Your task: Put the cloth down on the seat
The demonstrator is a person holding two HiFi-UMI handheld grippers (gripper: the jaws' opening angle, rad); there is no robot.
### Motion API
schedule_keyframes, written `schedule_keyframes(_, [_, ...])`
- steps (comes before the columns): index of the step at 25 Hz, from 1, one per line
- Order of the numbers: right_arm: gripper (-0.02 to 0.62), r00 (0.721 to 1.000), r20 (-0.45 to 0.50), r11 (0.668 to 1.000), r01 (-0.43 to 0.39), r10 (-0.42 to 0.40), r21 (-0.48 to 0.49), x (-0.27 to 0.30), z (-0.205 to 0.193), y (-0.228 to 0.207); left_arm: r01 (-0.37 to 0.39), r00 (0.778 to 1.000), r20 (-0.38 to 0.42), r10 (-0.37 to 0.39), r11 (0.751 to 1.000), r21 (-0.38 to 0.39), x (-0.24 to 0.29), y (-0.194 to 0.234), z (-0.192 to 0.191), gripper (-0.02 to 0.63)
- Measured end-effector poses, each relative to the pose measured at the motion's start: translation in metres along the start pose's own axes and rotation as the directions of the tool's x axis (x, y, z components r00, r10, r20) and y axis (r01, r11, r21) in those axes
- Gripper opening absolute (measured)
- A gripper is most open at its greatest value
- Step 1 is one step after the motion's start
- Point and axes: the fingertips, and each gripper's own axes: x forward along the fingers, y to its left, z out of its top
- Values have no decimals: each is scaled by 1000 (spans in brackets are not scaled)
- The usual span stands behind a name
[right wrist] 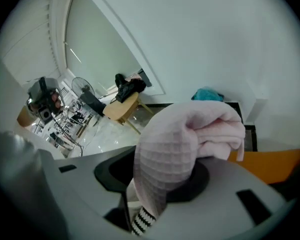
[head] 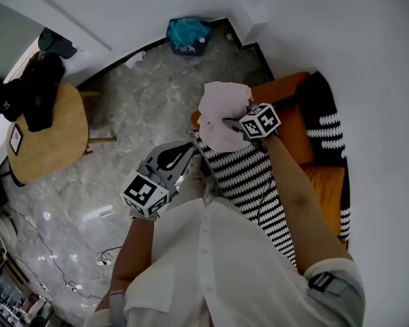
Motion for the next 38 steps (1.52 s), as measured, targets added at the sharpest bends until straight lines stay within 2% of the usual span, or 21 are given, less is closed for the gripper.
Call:
schedule_keyframes(7, [173,988,-141,992,-80,66,-98,44,-33,-21,19,999,-44,-19,1000,-10,5,4,-24,15])
schedule_keyframes(11, [173,979,-136,981,-166,152,-102,63,-34,-15,11,998,-57,-12,1000,-16,4,11,-33,15])
schedule_keyframes(13, [175,978,-124,980,-180,168,-89,72,-35,-17,5,998,-64,-7,1000,-22,3,15,-38,15])
schedule_keyframes(16, [187,981,-162,990,-118,104,-79,87,-47,-36,-4,997,-72,1,999,-36,2,19,-46,15])
schedule_keyframes(20, [212,964,-263,986,3,-47,-166,93,-73,-63,-5,997,-75,1,998,-57,5,18,-54,15])
schedule_keyframes(22, [222,968,-245,985,18,-61,-173,92,-72,-62,-1,997,-76,-3,999,-54,7,15,-55,15])
schedule_keyframes(27, [275,979,-186,991,59,-81,-118,84,-72,-68,8,998,-60,-11,999,-40,17,12,-47,15])
schedule_keyframes(30, [299,977,-187,988,77,-102,-136,76,-73,-72,10,999,-47,-12,999,-33,22,11,-41,15])
schedule_keyframes(38, [302,979,-135,975,131,-156,-178,43,-59,-75,37,999,-34,-37,999,-11,36,-3,-29,15])
